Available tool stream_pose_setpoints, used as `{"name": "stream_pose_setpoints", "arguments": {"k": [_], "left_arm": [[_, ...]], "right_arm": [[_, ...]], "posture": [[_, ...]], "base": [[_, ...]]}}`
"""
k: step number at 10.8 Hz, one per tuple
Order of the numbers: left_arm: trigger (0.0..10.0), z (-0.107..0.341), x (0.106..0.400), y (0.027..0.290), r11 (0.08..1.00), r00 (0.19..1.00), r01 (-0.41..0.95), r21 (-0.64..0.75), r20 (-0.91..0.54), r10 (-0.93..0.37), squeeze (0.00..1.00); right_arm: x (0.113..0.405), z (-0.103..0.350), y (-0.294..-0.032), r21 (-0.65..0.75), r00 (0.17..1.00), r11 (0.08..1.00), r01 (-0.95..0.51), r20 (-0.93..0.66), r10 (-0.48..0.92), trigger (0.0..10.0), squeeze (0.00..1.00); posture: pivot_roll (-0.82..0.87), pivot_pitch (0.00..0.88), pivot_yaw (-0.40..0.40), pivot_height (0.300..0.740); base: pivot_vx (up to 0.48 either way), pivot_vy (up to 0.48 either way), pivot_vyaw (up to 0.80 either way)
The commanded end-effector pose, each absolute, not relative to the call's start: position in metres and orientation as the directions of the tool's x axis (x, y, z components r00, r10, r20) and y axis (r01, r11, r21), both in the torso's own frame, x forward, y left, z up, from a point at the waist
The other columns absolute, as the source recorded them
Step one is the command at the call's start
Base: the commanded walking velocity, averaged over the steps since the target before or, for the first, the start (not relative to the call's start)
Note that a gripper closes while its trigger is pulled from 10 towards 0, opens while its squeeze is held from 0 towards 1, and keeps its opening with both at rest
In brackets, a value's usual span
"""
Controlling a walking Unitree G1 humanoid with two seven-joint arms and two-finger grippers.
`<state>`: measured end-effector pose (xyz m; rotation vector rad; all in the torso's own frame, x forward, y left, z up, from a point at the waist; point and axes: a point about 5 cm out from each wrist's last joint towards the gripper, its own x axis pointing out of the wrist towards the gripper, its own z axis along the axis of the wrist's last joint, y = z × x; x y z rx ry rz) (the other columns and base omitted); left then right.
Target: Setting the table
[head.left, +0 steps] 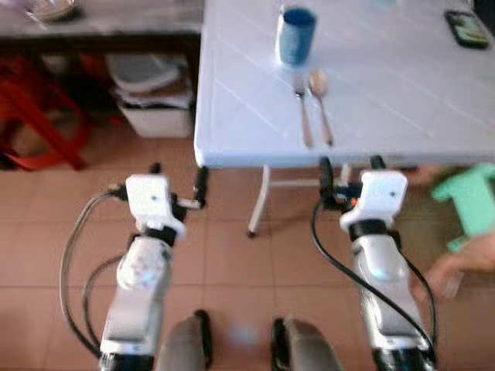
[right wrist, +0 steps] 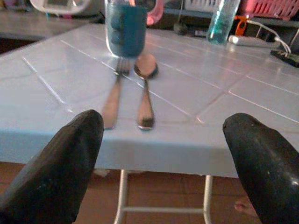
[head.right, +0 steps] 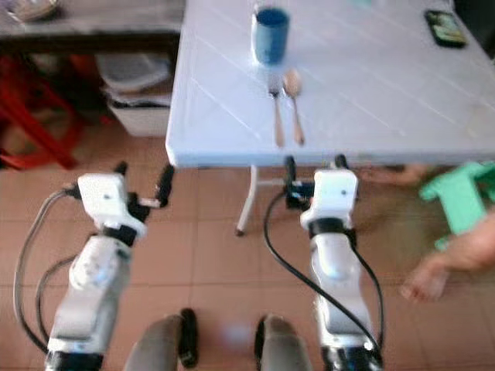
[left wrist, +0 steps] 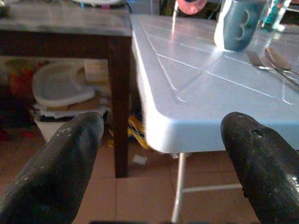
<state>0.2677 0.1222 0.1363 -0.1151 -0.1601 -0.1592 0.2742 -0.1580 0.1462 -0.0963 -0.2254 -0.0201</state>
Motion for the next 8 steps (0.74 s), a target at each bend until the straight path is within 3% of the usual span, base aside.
{"name": "stream_pose_setpoints", "arguments": {"k": [1, 8], "left_arm": [[10.0, 0.138, 0.267, 0.121, 0.979, 0.972, 0.18, -0.098, 0.169, -0.161, 0.0], [10.0, 0.145, 0.266, 0.119, 0.976, 0.968, 0.188, -0.112, 0.188, -0.165, 0.0]], "right_arm": [[0.274, 0.147, -0.16, -0.083, 0.974, 0.996, 0.039, 0.224, -0.019, 10.0, 0.0], [0.278, 0.167, -0.154, -0.099, 0.958, 0.995, 0.018, 0.286, 0.011, 10.0, 0.0]], "posture": [[-0.06, 0.274, -0.001, 0.74], [-0.07, 0.285, -0.007, 0.74]], "base": [[0.319, 0.0, 0.0], [0.337, 0.0, 0.0]]}}
